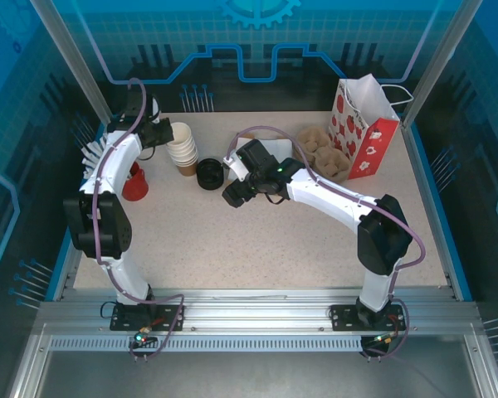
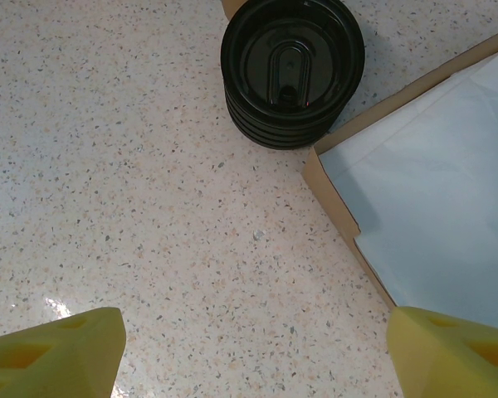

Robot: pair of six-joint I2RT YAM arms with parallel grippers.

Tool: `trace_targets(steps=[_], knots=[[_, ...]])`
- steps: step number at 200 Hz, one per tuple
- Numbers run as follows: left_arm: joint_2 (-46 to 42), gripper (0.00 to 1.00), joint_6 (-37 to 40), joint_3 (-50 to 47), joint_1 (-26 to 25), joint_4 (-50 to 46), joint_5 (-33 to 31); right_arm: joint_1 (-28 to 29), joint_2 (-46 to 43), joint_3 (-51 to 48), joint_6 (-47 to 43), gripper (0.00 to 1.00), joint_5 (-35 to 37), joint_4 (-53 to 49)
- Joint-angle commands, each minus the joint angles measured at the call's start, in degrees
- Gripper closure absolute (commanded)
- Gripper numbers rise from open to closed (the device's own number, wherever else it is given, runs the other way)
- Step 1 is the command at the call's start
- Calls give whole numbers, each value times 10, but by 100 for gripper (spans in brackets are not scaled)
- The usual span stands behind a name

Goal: Pack the takeout coffee

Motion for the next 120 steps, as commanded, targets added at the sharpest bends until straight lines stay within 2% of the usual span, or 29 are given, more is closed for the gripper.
trace_targets(steps=[1, 45, 72, 95, 120], knots=[[-2, 91, 12, 37, 4, -20, -6, 8, 0, 20, -1, 17, -1, -17], [-30, 91, 18, 99, 4, -59, -11, 8, -31, 24, 4, 16, -2, -28], [-89, 93, 16, 125, 2, -70, -12, 6, -79, 20, 2, 16, 5, -39], [-166, 94, 6, 79, -27, -40, -15, -6, -134, -9, -5, 16, 14, -36], [-253, 93, -6, -39, -96, 8, -19, -33, -198, -58, -3, 16, 22, -49]])
